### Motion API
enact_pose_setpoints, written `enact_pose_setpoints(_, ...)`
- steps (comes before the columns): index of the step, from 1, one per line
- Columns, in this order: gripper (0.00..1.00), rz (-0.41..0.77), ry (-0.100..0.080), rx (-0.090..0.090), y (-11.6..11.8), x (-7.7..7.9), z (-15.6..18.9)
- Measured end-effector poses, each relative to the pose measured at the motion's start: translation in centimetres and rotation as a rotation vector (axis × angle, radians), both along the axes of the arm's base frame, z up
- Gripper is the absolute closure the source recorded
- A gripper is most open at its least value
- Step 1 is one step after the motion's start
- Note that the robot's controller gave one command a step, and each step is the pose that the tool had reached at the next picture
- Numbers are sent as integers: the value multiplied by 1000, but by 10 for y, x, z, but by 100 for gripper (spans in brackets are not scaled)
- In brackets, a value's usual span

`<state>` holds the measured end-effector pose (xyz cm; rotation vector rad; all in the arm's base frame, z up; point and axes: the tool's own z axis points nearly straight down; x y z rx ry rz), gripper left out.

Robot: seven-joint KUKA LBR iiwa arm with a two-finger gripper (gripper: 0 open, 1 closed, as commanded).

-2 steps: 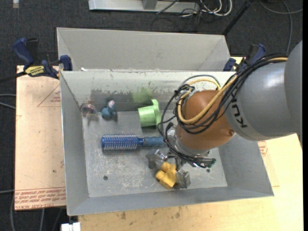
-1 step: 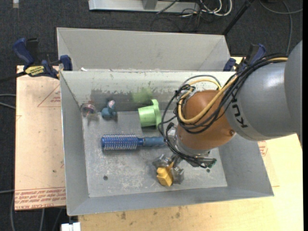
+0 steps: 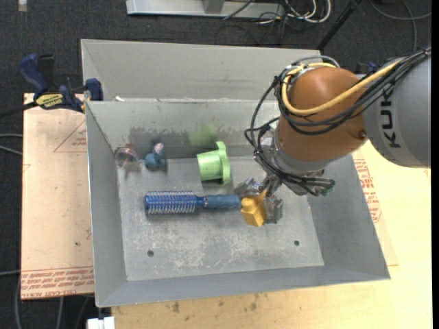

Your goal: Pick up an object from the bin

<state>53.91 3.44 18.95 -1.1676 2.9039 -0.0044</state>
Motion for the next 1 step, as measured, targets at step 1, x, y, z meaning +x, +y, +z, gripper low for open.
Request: enact_pose_setpoints(1, 100, -27, 3, 1, 6, -4, 56)
